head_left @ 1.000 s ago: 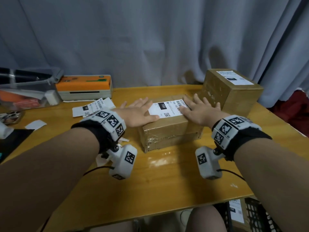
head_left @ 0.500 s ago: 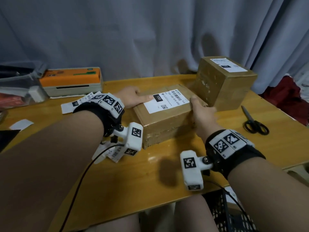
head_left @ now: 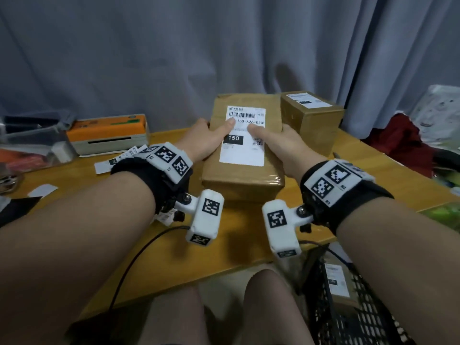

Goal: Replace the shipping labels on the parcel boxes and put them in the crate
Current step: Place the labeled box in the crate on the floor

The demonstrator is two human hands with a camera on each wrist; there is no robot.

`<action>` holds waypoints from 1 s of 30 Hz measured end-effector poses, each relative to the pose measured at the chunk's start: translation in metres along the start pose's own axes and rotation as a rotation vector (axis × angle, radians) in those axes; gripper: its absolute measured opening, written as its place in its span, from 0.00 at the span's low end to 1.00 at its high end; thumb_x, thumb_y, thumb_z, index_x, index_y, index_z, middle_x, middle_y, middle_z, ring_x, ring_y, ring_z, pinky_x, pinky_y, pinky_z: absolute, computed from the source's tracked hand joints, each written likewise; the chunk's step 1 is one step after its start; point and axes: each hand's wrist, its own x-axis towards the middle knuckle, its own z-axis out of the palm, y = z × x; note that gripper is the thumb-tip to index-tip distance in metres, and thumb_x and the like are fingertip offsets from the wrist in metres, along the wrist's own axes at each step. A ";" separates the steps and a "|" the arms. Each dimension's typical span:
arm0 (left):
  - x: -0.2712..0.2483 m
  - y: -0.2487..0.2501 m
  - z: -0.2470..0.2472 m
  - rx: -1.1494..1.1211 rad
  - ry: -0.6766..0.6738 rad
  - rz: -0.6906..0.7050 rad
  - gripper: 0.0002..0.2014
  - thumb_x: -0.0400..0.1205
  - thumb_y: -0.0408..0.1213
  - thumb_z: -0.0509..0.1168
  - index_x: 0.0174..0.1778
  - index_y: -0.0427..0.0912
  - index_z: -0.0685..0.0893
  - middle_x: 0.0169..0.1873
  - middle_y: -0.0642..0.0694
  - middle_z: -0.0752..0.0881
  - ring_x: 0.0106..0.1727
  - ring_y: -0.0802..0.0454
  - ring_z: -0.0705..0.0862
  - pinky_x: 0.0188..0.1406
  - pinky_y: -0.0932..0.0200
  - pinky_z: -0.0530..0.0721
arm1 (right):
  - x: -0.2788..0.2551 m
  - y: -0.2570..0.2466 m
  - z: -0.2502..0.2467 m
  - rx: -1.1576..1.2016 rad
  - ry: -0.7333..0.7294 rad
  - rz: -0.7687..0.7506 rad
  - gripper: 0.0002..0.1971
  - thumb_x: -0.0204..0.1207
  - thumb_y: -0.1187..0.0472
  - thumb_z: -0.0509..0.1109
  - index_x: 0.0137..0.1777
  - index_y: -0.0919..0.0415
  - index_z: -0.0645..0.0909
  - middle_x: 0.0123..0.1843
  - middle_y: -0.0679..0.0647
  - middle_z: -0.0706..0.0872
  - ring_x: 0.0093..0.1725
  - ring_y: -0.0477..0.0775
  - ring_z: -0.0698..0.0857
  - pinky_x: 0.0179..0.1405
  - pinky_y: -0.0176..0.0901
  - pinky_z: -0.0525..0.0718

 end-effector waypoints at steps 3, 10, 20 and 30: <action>-0.007 0.029 0.023 -0.097 0.008 0.068 0.41 0.65 0.71 0.62 0.63 0.41 0.78 0.52 0.49 0.89 0.50 0.50 0.88 0.54 0.47 0.87 | -0.012 -0.018 -0.032 -0.242 0.198 -0.121 0.40 0.56 0.35 0.77 0.67 0.53 0.77 0.57 0.47 0.89 0.53 0.51 0.88 0.56 0.51 0.87; -0.031 0.095 0.130 -0.149 -0.058 0.196 0.32 0.77 0.63 0.61 0.67 0.41 0.69 0.59 0.46 0.84 0.58 0.47 0.84 0.60 0.46 0.83 | -0.055 -0.006 -0.148 -0.401 0.502 -0.216 0.35 0.63 0.33 0.74 0.64 0.56 0.78 0.54 0.43 0.85 0.53 0.45 0.83 0.52 0.40 0.80; -0.094 0.120 0.341 0.099 -0.477 0.441 0.34 0.74 0.65 0.62 0.70 0.45 0.73 0.63 0.46 0.81 0.64 0.49 0.79 0.64 0.54 0.78 | -0.168 0.115 -0.330 -0.172 0.783 -0.045 0.24 0.63 0.40 0.79 0.54 0.50 0.81 0.54 0.49 0.90 0.51 0.48 0.90 0.52 0.50 0.89; -0.100 0.036 0.481 -0.110 -0.718 0.154 0.29 0.76 0.58 0.63 0.71 0.49 0.70 0.66 0.45 0.80 0.64 0.47 0.82 0.64 0.42 0.81 | -0.179 0.241 -0.392 -0.232 0.974 0.178 0.32 0.57 0.35 0.78 0.52 0.53 0.72 0.49 0.49 0.86 0.48 0.51 0.86 0.49 0.47 0.85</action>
